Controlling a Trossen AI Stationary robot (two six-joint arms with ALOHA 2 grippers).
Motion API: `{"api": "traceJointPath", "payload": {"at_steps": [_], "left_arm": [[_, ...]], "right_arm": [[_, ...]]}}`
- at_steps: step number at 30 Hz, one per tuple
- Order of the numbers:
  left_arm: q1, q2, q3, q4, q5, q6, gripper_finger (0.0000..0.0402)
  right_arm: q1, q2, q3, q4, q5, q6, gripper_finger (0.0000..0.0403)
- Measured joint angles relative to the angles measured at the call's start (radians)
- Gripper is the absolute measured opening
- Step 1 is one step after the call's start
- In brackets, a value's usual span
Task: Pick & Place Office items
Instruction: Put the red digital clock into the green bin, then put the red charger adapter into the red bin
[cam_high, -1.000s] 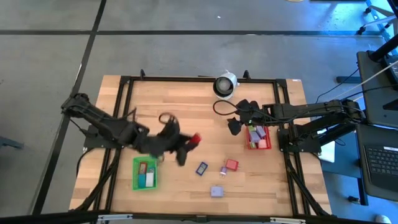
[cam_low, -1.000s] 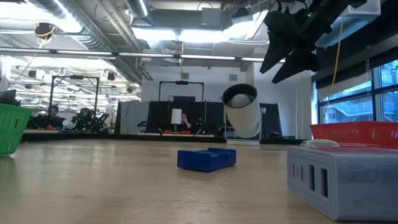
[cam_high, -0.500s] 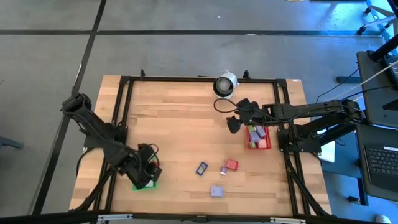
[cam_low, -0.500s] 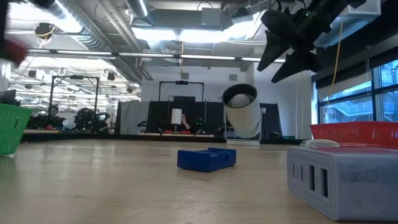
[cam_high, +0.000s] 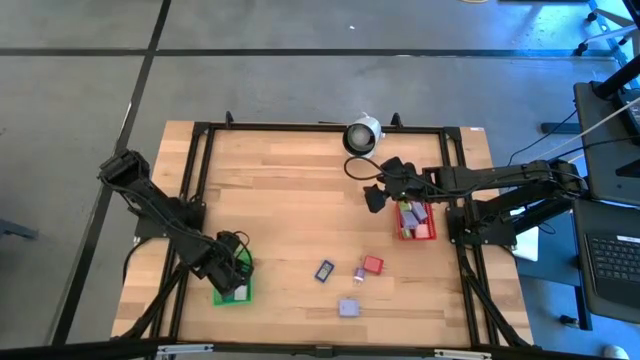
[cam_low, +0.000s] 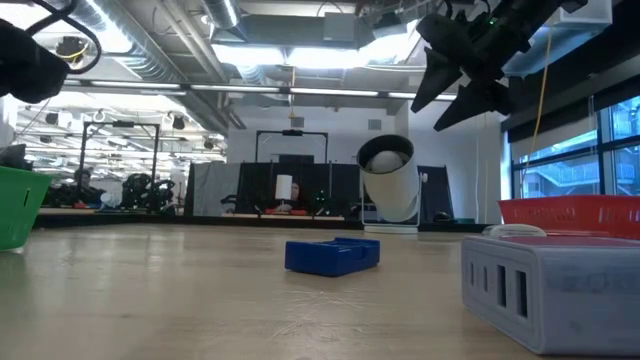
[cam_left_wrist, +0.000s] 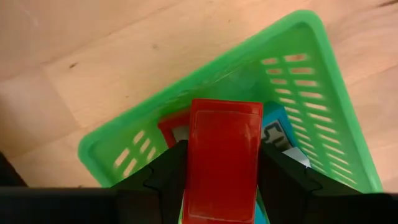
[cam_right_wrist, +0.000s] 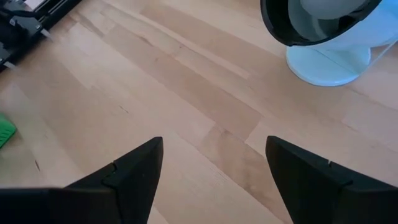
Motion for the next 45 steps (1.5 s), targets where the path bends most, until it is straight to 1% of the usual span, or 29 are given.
{"api": "traceJointPath", "payload": {"at_steps": [5, 8, 11, 14, 19, 21, 23, 28, 33, 36, 40, 43, 45], "left_arm": [[0.001, 0.000, 0.000, 0.000, -0.019, 0.008, 0.0174], [0.010, 0.000, 0.000, -0.001, -0.020, -0.011, 0.0188], [0.021, 0.000, 0.000, -0.001, -0.014, 0.012, 0.0203], [0.043, -0.001, 0.003, -0.005, 0.009, 0.060, 0.0217], [0.098, -0.001, 0.032, -0.006, 0.086, 0.189, 0.0228], [0.124, -0.002, 0.056, -0.007, 0.101, 0.248, 0.0228], [0.148, -0.002, 0.084, -0.006, 0.103, 0.299, 0.0226], [0.196, -0.002, 0.160, -0.007, 0.051, 0.420, 0.0224], [0.234, -0.002, 0.223, -0.006, -0.045, 0.527, 0.0224], [0.252, -0.002, 0.251, -0.005, -0.109, 0.565, 0.0224], [0.273, -0.002, 0.274, -0.001, -0.191, 0.597, 0.0224], [0.286, -0.002, 0.279, 0.000, -0.226, 0.613, 0.0224], [0.294, -0.002, 0.279, 0.000, -0.227, 0.614, 0.0224]], "right_arm": [[0.000, 0.000, 0.000, 0.000, 0.030, 0.000, 0.0286], [0.000, 0.000, 0.000, 0.000, 0.048, 0.000, 0.0286], [0.000, 0.002, 0.000, 0.000, 0.050, 0.000, 0.0286], [0.000, 0.010, 0.000, 0.003, 0.050, 0.000, 0.0286], [0.000, 0.029, 0.000, 0.009, 0.040, 0.003, 0.0286], [0.000, 0.036, 0.000, 0.006, 0.012, 0.017, 0.0286], [0.000, 0.040, 0.000, 0.007, -0.040, 0.027, 0.0286], [0.004, 0.045, 0.000, 0.008, -0.209, 0.025, 0.0286], [0.063, 0.045, 0.000, 0.006, -0.351, -0.077, 0.0286], [0.123, 0.053, 0.000, 0.006, -0.367, -0.135, 0.0286], [0.213, 0.079, 0.000, 0.007, -0.354, -0.209, 0.0286], [0.270, 0.107, 0.000, 0.009, -0.339, -0.232, 0.0286], [0.299, 0.128, 0.000, 0.006, -0.336, -0.229, 0.0286]]}}
